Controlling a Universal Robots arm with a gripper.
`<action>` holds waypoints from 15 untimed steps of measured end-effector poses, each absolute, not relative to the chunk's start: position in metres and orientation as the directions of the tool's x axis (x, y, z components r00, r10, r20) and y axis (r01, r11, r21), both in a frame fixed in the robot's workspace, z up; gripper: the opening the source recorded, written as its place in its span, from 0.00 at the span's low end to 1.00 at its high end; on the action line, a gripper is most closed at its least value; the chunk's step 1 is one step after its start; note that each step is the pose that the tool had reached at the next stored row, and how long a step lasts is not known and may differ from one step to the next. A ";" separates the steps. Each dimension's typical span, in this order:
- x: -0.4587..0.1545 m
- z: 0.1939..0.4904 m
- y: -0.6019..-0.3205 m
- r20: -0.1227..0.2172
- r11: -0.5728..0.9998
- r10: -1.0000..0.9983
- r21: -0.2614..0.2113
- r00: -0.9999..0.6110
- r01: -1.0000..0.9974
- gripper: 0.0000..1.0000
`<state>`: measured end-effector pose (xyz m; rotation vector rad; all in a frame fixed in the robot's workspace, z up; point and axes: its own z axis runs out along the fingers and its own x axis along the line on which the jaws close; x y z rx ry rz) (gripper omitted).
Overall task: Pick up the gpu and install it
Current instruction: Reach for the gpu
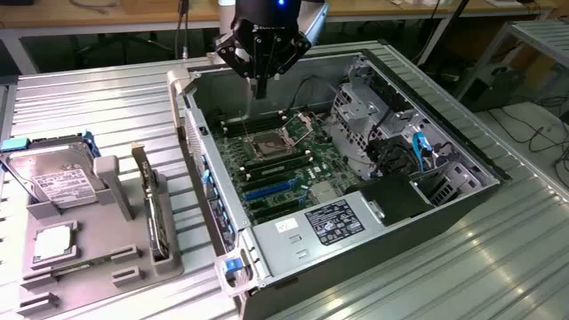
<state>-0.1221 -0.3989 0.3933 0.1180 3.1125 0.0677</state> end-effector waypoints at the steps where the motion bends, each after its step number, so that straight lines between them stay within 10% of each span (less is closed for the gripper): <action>1: -0.124 0.393 -0.399 -0.025 0.996 0.076 0.044 -0.997 0.075 0.11; 15: -0.151 0.393 -0.399 -0.024 0.999 0.004 0.044 -1.000 0.003 0.11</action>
